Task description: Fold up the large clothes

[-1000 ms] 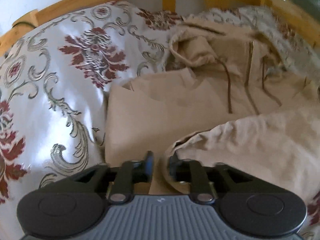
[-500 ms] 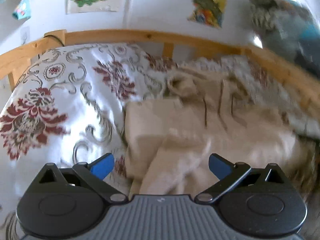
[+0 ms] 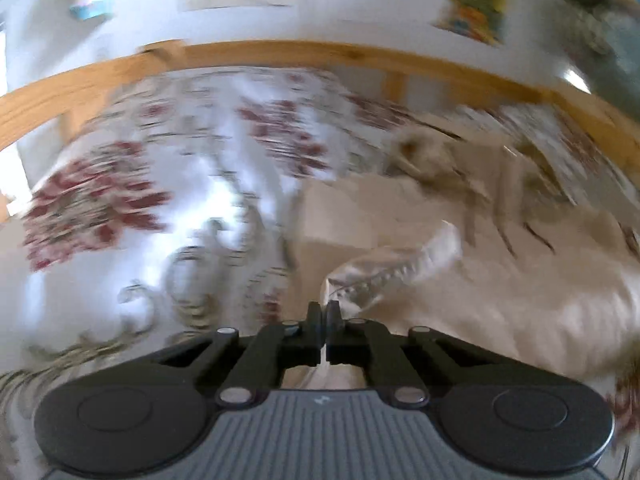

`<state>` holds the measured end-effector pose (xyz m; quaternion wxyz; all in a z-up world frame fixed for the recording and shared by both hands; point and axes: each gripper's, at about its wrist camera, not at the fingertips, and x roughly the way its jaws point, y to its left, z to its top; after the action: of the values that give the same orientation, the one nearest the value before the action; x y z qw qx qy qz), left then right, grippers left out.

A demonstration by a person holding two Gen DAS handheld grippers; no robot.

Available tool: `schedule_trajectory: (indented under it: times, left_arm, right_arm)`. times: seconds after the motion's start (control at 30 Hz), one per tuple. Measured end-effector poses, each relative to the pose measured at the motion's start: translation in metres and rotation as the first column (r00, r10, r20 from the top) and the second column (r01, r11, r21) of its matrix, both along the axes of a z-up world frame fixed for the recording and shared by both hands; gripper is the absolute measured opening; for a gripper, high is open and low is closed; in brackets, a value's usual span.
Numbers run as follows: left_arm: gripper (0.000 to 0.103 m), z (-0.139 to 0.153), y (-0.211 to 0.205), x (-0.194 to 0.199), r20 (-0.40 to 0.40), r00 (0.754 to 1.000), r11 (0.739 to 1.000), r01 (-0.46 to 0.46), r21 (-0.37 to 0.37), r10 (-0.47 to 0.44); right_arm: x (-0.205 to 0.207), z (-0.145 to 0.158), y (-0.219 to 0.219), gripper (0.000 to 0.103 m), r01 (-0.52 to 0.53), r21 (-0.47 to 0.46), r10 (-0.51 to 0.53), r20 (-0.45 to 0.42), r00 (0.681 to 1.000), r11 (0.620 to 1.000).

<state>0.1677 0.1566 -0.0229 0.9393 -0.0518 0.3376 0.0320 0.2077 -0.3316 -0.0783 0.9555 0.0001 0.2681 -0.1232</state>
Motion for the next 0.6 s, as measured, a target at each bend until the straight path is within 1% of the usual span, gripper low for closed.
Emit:
schedule_trajectory:
  times: [0.03,0.1,0.13,0.2,0.23,0.27,0.3,0.37,0.4,0.47,0.5,0.53,0.57,0.6]
  left_arm:
    - [0.000,0.001,0.009,0.001,-0.010,0.999,0.999,-0.044,-0.023,0.044]
    - [0.000,-0.005,0.027,0.008,-0.076,0.993,0.993,-0.094,-0.067,0.089]
    - [0.000,-0.010,0.029,0.011,-0.100,0.991,0.993,-0.095,-0.066,0.088]
    - [0.000,-0.020,0.026,0.021,-0.138,0.988,0.997,-0.074,-0.031,0.069]
    - [0.000,-0.022,0.025,0.027,-0.149,0.987,0.997,-0.074,-0.036,0.068]
    - [0.001,-0.023,0.028,0.032,-0.147,0.986,0.994,-0.088,-0.069,0.077]
    - [0.001,-0.022,0.034,0.037,-0.138,0.987,0.987,-0.103,-0.119,0.087]
    - [0.001,-0.017,0.041,0.046,-0.137,0.985,0.977,-0.126,-0.169,0.103]
    - [0.002,-0.014,0.042,0.049,-0.134,0.986,0.977,-0.124,-0.174,0.101]
    - [0.003,-0.007,0.041,0.052,-0.113,0.989,0.982,-0.108,-0.156,0.091]
    - [0.006,-0.003,0.041,0.052,-0.098,0.990,0.982,-0.116,-0.151,0.102]
    - [0.017,0.001,0.042,0.049,-0.080,0.990,0.979,-0.130,-0.158,0.119]
    - [0.029,0.004,0.046,0.046,-0.066,0.990,0.973,-0.133,-0.189,0.123]
    - [0.058,0.007,0.050,0.043,-0.057,0.992,0.966,-0.122,-0.227,0.112]
  right_arm:
    - [0.000,0.000,0.001,0.019,-0.003,-0.010,0.003,0.001,1.000,1.000]
    - [0.001,-0.001,0.003,0.018,-0.008,-0.023,0.008,-0.002,1.000,1.000]
    - [0.002,-0.002,0.003,0.018,-0.008,-0.026,0.008,-0.007,1.000,1.000]
    - [0.004,-0.007,0.004,0.018,-0.010,-0.031,0.009,-0.019,1.000,0.999]
    - [0.005,-0.009,0.005,0.018,-0.011,-0.034,0.011,-0.026,1.000,0.999]
    - [0.005,-0.011,0.005,0.018,-0.012,-0.039,0.011,-0.030,0.999,0.999]
    - [0.005,-0.012,0.006,0.018,-0.011,-0.049,0.009,-0.032,0.999,0.999]
    - [0.004,-0.013,0.006,0.018,-0.007,-0.062,0.004,-0.034,0.999,0.998]
    - [0.004,-0.013,0.005,0.018,-0.003,-0.063,0.001,-0.034,0.999,0.998]
    - [0.003,-0.012,0.004,0.018,0.007,-0.062,-0.009,-0.032,0.999,0.998]
    - [0.003,-0.012,0.004,0.019,0.010,-0.063,-0.012,-0.033,0.999,0.998]
    - [0.003,-0.012,0.004,0.019,0.012,-0.063,-0.014,-0.033,0.999,0.998]
    - [0.002,-0.013,0.004,0.019,0.013,-0.064,-0.015,-0.033,0.999,0.998]
    - [0.002,-0.012,0.005,0.019,0.012,-0.067,-0.014,-0.030,0.999,0.998]
